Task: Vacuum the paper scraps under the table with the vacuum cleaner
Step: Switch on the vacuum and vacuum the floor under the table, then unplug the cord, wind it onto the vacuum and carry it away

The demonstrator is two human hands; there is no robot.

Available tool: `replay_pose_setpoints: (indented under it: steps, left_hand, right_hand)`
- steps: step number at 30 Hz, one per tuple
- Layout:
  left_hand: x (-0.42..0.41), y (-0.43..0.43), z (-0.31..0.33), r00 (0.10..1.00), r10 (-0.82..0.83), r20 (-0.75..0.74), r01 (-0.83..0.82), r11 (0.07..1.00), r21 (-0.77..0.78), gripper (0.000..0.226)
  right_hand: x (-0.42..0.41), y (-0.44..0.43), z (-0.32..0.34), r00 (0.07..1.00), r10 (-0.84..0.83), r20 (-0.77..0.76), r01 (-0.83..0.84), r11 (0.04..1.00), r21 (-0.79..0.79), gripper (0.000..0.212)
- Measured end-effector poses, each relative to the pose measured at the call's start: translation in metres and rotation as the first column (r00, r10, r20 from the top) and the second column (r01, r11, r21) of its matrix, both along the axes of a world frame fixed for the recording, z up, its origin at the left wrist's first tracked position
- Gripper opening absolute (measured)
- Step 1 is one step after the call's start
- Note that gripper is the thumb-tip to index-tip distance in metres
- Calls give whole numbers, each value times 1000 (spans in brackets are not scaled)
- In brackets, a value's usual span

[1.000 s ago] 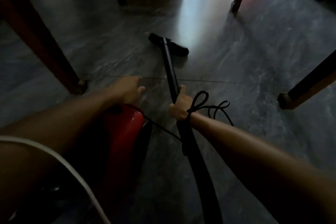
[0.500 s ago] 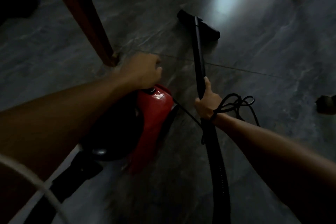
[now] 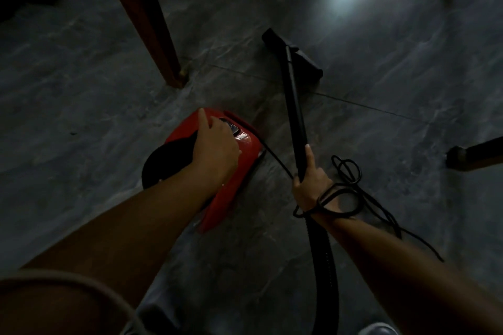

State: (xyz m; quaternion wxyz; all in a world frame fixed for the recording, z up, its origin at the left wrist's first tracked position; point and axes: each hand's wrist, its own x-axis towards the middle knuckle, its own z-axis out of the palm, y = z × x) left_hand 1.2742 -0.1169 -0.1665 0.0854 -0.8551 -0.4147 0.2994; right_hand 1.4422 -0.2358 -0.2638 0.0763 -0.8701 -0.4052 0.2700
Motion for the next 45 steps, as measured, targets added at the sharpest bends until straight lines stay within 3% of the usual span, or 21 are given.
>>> replay_pose_setpoints:
  steps: [4,9,15,22,25,32,35,42,45]
  left_hand:
    - [15,-1,-5,994,17,-108,-22,999,-42,56]
    - [23,4,-6,989,78,-129,-94,988,-126,54]
    - [21,14,9,970,241,28,-224,935,-276,54]
    - [25,-55,-11,932,55,358,45,963,-265,57]
    - [37,-82,-19,929,49,366,100,921,-378,59]
    - [71,-118,-14,850,221,479,52,869,-492,68]
    - [87,-136,2,835,262,484,76,816,-574,75]
    - [140,-198,32,842,177,509,164,816,-555,65]
    - [154,-249,50,861,78,503,279,755,-593,62]
  right_hand:
    - [3,-3,-3,1000,4,21,-4,1000,-1,78]
    - [8,-2,-5,1000,3,24,-3,1000,-9,78]
    - [25,-7,10,998,-54,21,55,997,-47,73]
    - [47,-29,0,989,-139,55,147,967,-207,70]
    - [61,-37,-9,975,-207,-75,186,956,-227,76]
    - [64,-70,5,980,-156,-125,131,973,-191,68]
    - [66,-98,25,952,-246,-184,204,955,-217,57]
    - [79,-196,70,845,-475,-245,427,876,-226,54]
    - [81,-260,92,764,-605,-221,551,792,-263,51]
